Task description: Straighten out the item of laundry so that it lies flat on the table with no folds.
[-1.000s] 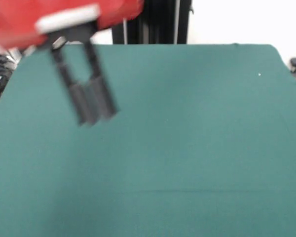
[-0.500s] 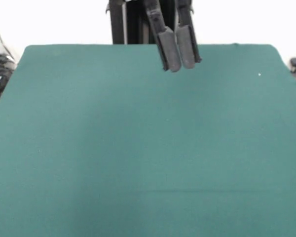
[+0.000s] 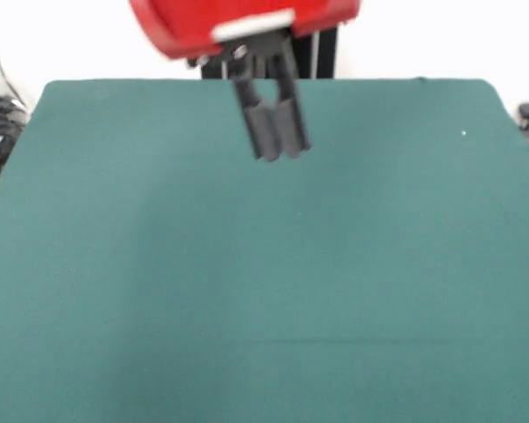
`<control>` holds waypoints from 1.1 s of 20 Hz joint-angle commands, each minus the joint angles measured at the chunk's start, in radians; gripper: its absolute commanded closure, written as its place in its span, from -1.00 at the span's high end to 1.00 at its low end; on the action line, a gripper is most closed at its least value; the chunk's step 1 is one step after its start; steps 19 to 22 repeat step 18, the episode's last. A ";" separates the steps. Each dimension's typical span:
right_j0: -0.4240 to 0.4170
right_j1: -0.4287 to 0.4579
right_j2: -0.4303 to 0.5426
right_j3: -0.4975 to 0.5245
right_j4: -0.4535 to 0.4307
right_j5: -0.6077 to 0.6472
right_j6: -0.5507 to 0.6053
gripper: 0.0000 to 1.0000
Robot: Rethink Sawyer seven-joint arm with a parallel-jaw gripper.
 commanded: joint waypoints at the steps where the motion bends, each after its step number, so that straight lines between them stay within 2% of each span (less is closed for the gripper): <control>1: 0.078 0.067 -0.220 0.062 -0.060 -0.047 0.017 -1.00; 3: 0.081 0.066 -0.230 0.066 -0.066 -0.103 -0.009 -1.00; 5: 0.084 0.057 -0.254 0.086 -0.053 -0.130 0.053 -1.00; 8: 0.092 0.030 -0.284 0.108 -0.060 -0.201 0.064 -1.00; 10: 0.097 0.014 -0.308 0.122 -0.041 -0.214 0.116 -1.00; 13: 0.100 0.005 -0.331 0.139 -0.010 -0.232 0.118 -1.00; 15: 0.098 -0.015 -0.359 0.170 0.004 -0.258 0.160 -1.00; 22: 0.095 -0.034 -0.383 0.184 0.028 -0.233 0.129 -1.00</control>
